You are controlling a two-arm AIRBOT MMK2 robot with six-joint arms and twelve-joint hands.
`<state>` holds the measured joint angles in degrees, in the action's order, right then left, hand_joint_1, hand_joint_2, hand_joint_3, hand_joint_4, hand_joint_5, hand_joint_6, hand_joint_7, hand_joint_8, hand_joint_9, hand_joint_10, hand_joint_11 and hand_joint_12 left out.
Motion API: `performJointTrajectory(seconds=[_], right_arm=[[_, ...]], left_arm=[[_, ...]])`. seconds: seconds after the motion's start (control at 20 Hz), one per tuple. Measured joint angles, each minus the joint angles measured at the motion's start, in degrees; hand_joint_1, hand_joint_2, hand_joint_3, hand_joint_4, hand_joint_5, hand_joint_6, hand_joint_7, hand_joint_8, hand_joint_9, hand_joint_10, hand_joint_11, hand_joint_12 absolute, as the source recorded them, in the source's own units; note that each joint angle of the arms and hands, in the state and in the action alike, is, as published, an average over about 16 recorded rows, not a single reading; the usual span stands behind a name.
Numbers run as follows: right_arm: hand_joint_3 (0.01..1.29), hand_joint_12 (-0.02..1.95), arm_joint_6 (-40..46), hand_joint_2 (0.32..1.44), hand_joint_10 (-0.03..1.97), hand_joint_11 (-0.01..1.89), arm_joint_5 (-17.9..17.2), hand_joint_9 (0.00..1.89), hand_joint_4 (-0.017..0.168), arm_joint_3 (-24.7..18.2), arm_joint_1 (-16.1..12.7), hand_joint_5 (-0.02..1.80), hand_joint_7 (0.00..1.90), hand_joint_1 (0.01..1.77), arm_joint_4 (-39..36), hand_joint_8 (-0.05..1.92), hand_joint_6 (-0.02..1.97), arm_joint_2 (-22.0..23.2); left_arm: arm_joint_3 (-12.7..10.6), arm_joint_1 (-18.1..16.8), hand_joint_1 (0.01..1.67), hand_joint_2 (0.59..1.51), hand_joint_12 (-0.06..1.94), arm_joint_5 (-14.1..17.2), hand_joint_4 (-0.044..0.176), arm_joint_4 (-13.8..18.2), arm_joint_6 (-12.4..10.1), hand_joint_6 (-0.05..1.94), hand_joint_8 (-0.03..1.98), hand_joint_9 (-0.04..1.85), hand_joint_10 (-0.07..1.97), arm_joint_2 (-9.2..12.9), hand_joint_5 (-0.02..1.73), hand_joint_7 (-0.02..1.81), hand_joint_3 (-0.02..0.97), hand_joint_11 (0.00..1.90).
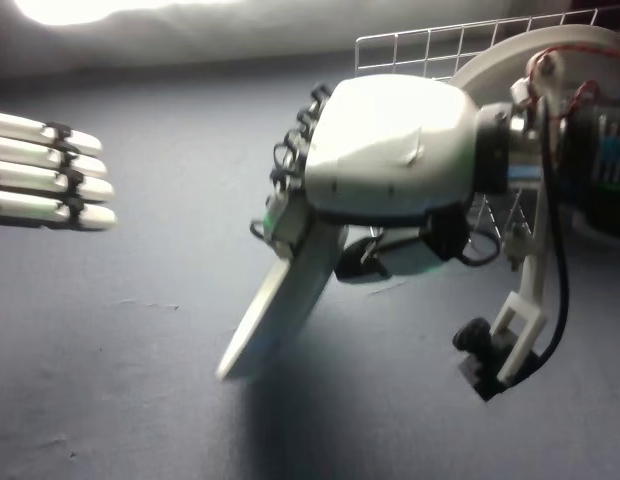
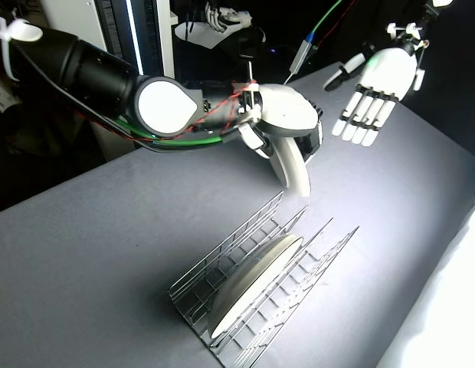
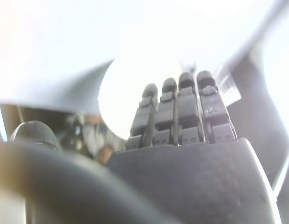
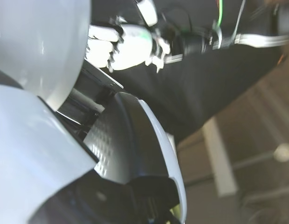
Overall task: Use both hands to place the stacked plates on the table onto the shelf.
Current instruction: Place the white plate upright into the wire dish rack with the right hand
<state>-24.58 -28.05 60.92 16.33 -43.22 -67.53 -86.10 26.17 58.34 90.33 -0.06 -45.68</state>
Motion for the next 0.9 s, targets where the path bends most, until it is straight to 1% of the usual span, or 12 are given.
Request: performJointTrajectory(seconds=[0.2, 0.35, 0.55, 0.9], right_arm=[[0.01, 0.92, 0.6, 0.96, 0.93, 0.87, -0.4, 1.04, -0.002, -2.2, -1.0, 1.02, 1.17, 1.33, 10.0, 0.55, 0.81, 2.2], [0.01, 0.91, 1.2, 0.96, 0.93, 0.87, 0.2, 1.04, -0.003, -3.6, -2.1, 1.01, 1.17, 1.33, 17.6, 0.55, 0.83, 3.6], [0.01, 0.89, 1.9, 0.96, 0.92, 0.88, 2.6, 1.05, -0.005, -5.3, -4.2, 1.00, 1.17, 1.34, 26.8, 0.56, 0.85, 5.3], [0.01, 0.86, 2.6, 0.96, 0.91, 0.89, 10.0, 1.06, -0.006, -7.1, -8.3, 0.98, 1.17, 1.34, 40.1, 0.56, 0.88, 7.7]], left_arm=[[-0.2, -0.8, 0.01, 1.041, 0.01, -2.3, 0.004, 0.8, 1.2, 0.00, 0.01, 0.02, 0.01, 1.8, 0.02, 0.02, 0.013, 0.01], [-0.7, -1.5, 0.01, 1.042, 0.01, -3.5, 0.004, 1.4, 0.7, 0.00, 0.01, 0.02, 0.01, 2.6, 0.02, 0.01, 0.013, 0.01], [-1.5, -3.6, 0.01, 1.041, 0.01, -4.2, 0.004, 3.2, -1.0, 0.00, 0.01, 0.02, 0.01, 3.1, 0.02, 0.01, 0.014, 0.01], [-2.7, -9.0, 0.01, 1.034, 0.00, -4.4, 0.004, 7.9, -4.5, 0.00, 0.01, 0.02, 0.01, 3.1, 0.02, 0.02, 0.014, 0.01]])
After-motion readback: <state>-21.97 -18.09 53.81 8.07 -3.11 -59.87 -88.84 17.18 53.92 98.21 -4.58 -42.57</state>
